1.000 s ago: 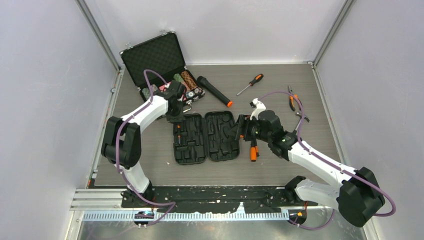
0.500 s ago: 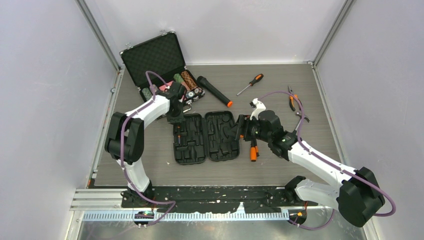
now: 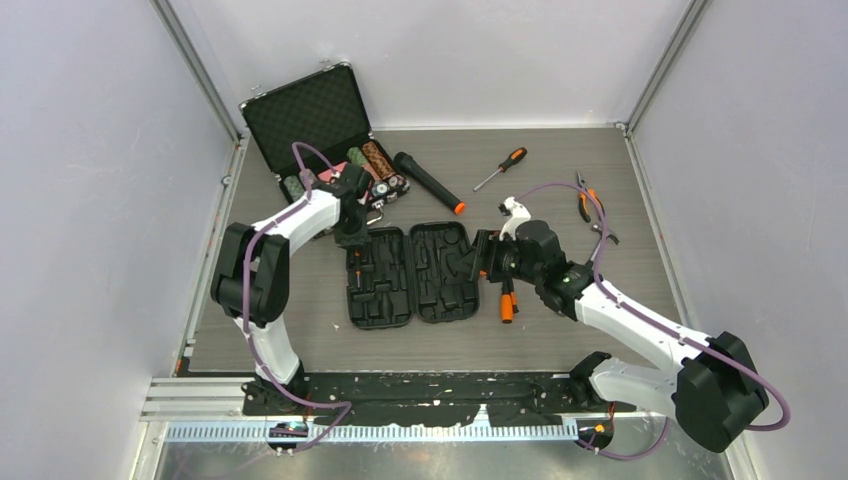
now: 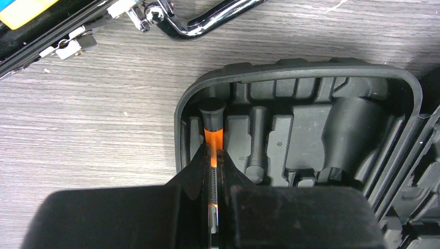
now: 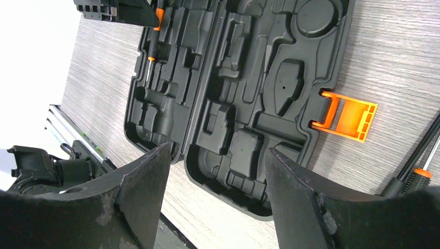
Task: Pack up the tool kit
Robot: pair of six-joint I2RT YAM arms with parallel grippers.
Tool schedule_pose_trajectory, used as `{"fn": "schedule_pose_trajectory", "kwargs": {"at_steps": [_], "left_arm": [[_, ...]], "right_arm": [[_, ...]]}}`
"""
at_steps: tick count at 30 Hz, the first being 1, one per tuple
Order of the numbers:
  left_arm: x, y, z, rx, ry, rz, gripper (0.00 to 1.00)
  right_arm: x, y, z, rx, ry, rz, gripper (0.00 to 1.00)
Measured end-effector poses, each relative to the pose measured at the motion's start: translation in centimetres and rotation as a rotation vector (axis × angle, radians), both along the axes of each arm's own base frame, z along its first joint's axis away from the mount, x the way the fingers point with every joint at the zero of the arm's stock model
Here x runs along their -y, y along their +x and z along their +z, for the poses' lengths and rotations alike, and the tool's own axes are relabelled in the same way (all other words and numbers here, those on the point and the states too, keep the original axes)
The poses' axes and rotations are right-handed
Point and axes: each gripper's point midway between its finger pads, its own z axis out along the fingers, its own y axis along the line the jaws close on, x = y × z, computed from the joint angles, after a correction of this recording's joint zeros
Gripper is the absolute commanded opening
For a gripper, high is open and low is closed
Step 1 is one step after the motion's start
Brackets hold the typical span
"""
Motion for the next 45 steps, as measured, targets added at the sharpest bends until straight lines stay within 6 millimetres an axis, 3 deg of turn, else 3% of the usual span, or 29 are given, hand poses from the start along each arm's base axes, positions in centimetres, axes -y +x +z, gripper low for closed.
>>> {"fn": "schedule_pose_trajectory", "kwargs": {"at_steps": [4, 9, 12, 14, 19, 21, 36, 45], "left_arm": [[0.1, 0.0, 0.0, -0.002, -0.002, -0.001, 0.00], [0.1, -0.1, 0.4, 0.009, -0.011, -0.001, 0.20], [0.2, -0.2, 0.8, 0.014, -0.026, -0.002, 0.24], [0.4, -0.1, 1.7, 0.034, -0.040, -0.003, 0.21], [0.7, 0.7, 4.1, 0.098, -0.064, -0.004, 0.01], [0.7, 1.1, 4.5, 0.112, -0.067, -0.002, 0.00], [0.1, 0.7, 1.0, 0.020, -0.025, 0.008, 0.00], [-0.2, 0.8, 0.8, 0.023, -0.009, 0.013, 0.00]], "right_arm": [[-0.1, -0.1, -0.3, -0.010, -0.003, 0.006, 0.72], [-0.2, -0.2, -0.3, -0.014, -0.001, 0.012, 0.72], [-0.2, -0.2, -0.3, -0.014, 0.000, 0.015, 0.72], [-0.2, -0.2, -0.4, -0.016, -0.001, 0.017, 0.72], [-0.3, -0.3, -0.4, -0.018, -0.001, 0.024, 0.72], [-0.3, -0.3, -0.4, -0.018, 0.000, 0.027, 0.72], [-0.6, -0.5, -0.4, -0.019, -0.001, 0.049, 0.72], [-0.7, -0.5, -0.4, -0.022, 0.001, 0.055, 0.72]]}}
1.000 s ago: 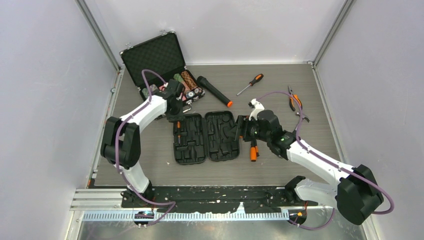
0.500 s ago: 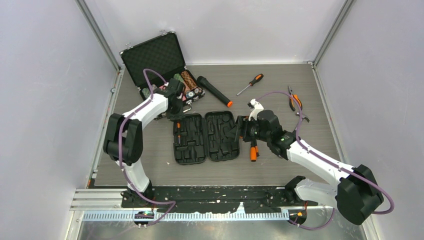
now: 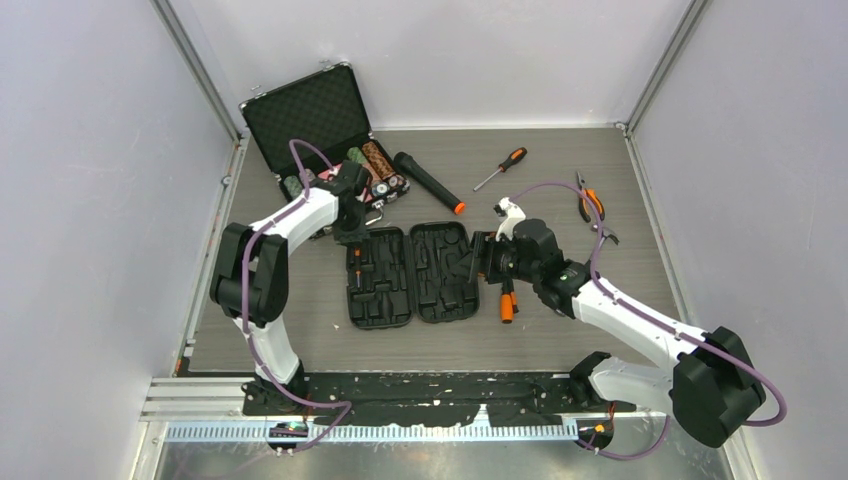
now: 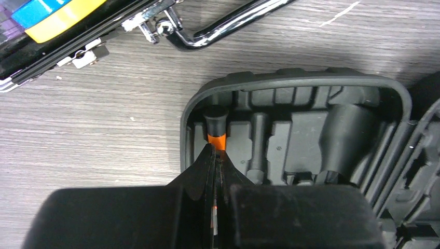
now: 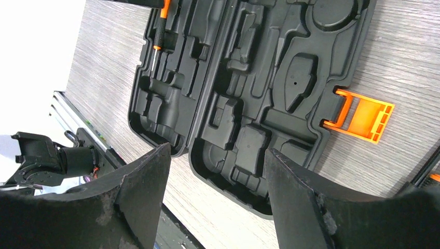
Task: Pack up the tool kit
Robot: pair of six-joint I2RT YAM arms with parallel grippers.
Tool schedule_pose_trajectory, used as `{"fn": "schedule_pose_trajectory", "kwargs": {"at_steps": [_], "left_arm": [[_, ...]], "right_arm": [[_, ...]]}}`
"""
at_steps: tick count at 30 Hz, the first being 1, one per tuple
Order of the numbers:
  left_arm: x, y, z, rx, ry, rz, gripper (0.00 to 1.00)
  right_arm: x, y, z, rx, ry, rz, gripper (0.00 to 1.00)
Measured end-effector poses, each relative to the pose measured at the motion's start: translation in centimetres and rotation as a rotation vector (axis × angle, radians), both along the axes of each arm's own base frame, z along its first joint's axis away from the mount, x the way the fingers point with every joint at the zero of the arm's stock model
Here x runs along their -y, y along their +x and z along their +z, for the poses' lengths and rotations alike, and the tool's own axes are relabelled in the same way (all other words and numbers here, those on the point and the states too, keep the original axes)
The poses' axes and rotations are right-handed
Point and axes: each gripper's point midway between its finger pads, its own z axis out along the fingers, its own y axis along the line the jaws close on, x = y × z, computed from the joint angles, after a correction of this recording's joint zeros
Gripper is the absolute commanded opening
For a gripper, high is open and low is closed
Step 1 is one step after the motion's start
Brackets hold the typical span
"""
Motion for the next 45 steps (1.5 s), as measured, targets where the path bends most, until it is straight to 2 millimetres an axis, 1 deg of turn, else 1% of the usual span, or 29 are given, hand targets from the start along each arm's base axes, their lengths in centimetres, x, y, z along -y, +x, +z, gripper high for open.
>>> {"fn": "schedule_pose_trajectory", "kwargs": {"at_steps": [15, 25, 28, 30, 34, 36, 38, 42, 44, 45], "left_arm": [[0.0, -0.2, -0.7, -0.017, 0.004, 0.003, 0.00], [0.5, -0.5, -0.8, -0.010, 0.006, 0.009, 0.00], [0.5, -0.6, -0.7, 0.020, -0.015, 0.028, 0.08], [0.7, -1.2, -0.6, 0.022, -0.044, 0.037, 0.14], [1.5, -3.4, -0.4, -0.011, -0.106, 0.044, 0.35], [1.7, -4.1, 0.1, -0.014, -0.125, 0.046, 0.44], [1.8, -4.4, 1.2, 0.006, -0.144, 0.050, 0.53], [1.4, -4.5, 4.5, 0.110, -0.173, 0.061, 0.65], [0.9, -4.8, 5.8, 0.157, -0.179, 0.068, 0.67], [0.5, -4.9, 6.1, 0.171, -0.180, 0.072, 0.68]], "right_arm": [[-0.2, -0.1, 0.0, -0.007, 0.004, 0.011, 0.71], [-0.4, -0.1, -1.0, -0.035, -0.013, 0.021, 0.71], [-0.3, -0.1, -1.2, -0.044, -0.026, 0.025, 0.71], [-0.3, -0.1, -1.3, -0.047, -0.034, 0.028, 0.71], [-0.4, 0.0, -1.2, -0.049, -0.050, 0.037, 0.71], [-0.5, 0.0, -1.2, -0.051, -0.059, 0.045, 0.71], [-0.6, -0.1, -1.1, -0.050, -0.071, 0.057, 0.71], [-1.1, -0.3, -0.8, -0.039, -0.090, 0.081, 0.71], [-1.4, -0.4, -0.6, -0.033, -0.097, 0.093, 0.71], [-1.5, -0.4, -0.5, -0.030, -0.100, 0.098, 0.71]]}}
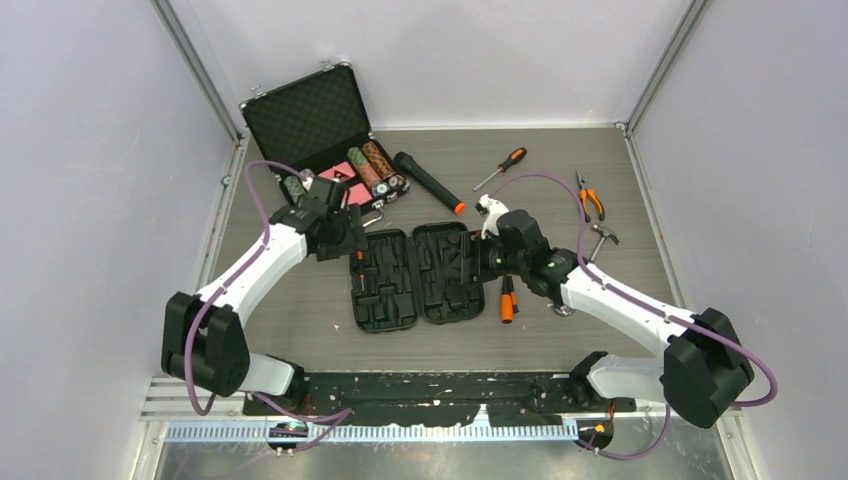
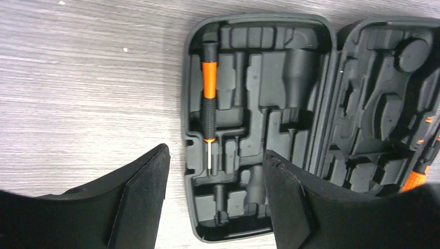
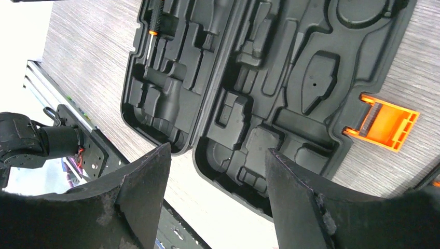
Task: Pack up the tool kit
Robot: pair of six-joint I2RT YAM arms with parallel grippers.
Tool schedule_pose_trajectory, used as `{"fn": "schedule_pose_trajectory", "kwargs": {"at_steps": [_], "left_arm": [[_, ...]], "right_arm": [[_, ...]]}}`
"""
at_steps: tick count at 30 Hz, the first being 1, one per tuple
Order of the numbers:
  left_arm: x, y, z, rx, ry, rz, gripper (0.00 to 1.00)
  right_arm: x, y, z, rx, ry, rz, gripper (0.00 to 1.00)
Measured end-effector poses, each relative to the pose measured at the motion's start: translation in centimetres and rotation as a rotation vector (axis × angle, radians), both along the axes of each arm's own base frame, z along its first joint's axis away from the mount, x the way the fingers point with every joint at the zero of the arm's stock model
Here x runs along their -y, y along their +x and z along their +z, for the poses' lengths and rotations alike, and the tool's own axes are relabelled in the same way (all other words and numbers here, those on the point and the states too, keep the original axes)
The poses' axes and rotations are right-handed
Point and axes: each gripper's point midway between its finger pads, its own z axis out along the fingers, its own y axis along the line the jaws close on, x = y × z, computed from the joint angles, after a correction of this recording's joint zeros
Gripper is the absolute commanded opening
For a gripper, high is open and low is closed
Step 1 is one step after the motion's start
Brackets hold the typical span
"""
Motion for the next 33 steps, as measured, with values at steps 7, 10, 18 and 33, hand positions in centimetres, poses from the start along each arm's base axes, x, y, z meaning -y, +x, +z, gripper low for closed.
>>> {"fn": "schedule_pose_trajectory", "kwargs": {"at_steps": [7, 10, 18, 33], "left_arm": [[-1.4, -0.7, -3.8, -0.103, 0.008, 0.013, 0.56], [-0.8, -1.2, -5.8, -0.165, -0.013, -0.005, 0.44], [1.0, -3.4, -7.8, -0.201, -0.132, -0.013, 0.29], [4.5, -8.1, -3.9, -0.071, -0.335, -0.013, 0.75]], "right_arm": [[-0.8, -0.2, -0.3, -0.009, -0.022, 0.024, 0.70], [-1.2, -0.7, -0.6, -0.017, -0.034, 0.040, 0.70], [-1.7, -1.2, -0.3, -0.009, -0.050, 0.066, 0.69], [-4.9, -1.2, -0.6, -0.006, -0.108, 0.150, 0.54]]}}
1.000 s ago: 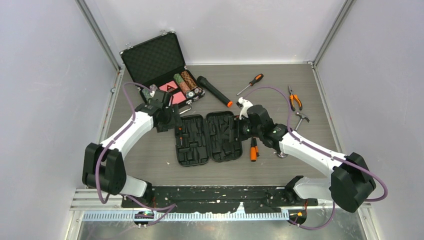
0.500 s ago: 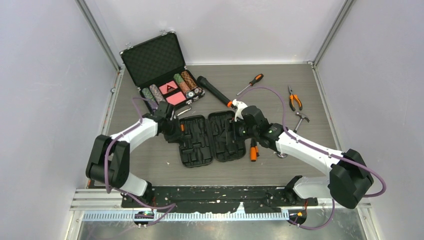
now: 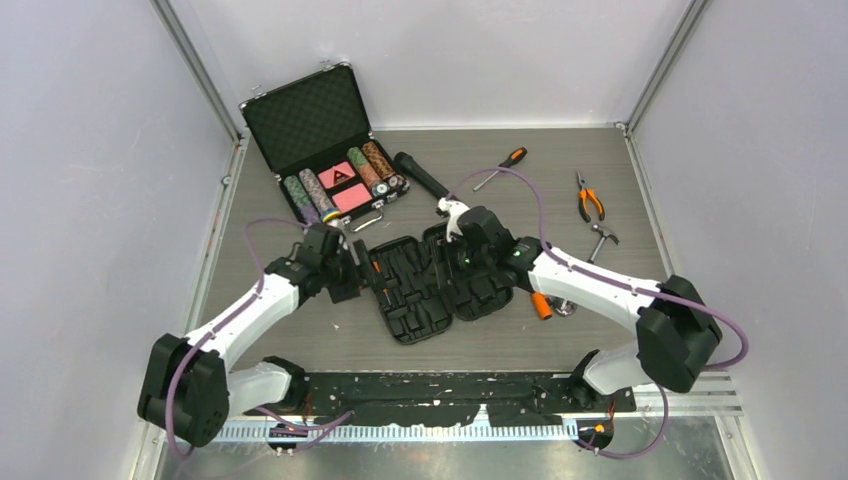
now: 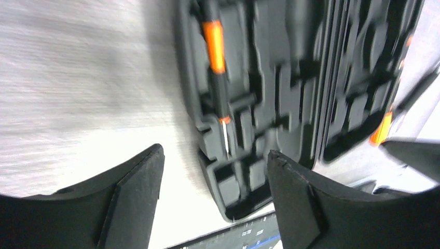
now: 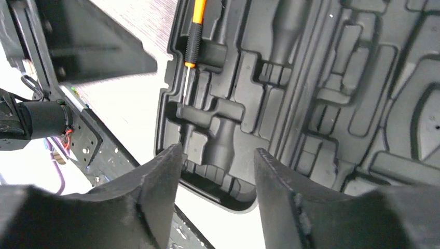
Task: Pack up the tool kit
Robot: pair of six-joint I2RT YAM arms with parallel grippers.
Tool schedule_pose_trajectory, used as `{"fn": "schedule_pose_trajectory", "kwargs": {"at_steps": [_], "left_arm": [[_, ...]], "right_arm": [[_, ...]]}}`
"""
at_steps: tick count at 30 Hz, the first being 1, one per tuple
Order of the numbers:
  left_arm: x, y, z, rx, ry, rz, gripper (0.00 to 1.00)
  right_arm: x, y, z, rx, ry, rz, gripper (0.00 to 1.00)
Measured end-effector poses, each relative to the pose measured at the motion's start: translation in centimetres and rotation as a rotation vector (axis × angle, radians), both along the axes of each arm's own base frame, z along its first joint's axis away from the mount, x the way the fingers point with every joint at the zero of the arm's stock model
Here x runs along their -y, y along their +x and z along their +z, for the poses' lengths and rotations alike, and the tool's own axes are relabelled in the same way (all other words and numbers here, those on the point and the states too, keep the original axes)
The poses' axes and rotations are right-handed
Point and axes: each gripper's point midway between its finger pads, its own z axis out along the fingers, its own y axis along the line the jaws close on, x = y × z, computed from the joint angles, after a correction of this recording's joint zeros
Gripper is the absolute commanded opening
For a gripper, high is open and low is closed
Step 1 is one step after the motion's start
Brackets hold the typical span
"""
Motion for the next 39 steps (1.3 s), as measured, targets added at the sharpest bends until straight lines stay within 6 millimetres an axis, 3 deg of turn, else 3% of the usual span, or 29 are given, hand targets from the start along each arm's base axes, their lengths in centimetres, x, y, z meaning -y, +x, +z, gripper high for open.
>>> {"fn": "schedule_pose_trajectory", "kwargs": {"at_steps": [5, 8, 11, 17, 21, 35, 39], "left_arm": [[-3.6, 4.9, 1.5, 0.058, 0.039, 0.121, 0.71], [-3.4, 7.6, 2.0, 0.078, 0.052, 0.097, 0.66], [-2.9, 9.2, 1.1, 0.063, 0.059, 0.061, 0.59], [-3.0, 9.2, -1.8, -0.016, 0.081, 0.029, 0.48], [-2.9, 9.0, -2.7, -0.044, 0.077, 0.018, 0.47], [-2.4, 8.9, -2.7, -0.048, 0.053, 0.002, 0.35], [-2.4, 8.9, -3.0, -0.054, 0.054, 0.002, 0.27]], "right_arm": [[-2.6, 1.2, -0.1, -0.001, -0.013, 0.038, 0.46], [-4.9, 2.2, -0.7, -0.006, -0.015, 0.058, 0.42], [-7.1, 3.1, -2.0, -0.023, -0.019, 0.075, 0.39], [-9.3, 3.3, -6.3, -0.105, -0.047, 0.090, 0.33], [-10.0, 3.1, -7.7, -0.138, -0.050, 0.090, 0.30], [-11.7, 3.1, -7.3, -0.168, 0.021, 0.093, 0.24], [-11.8, 3.1, -7.8, -0.178, 0.020, 0.094, 0.20]]}}
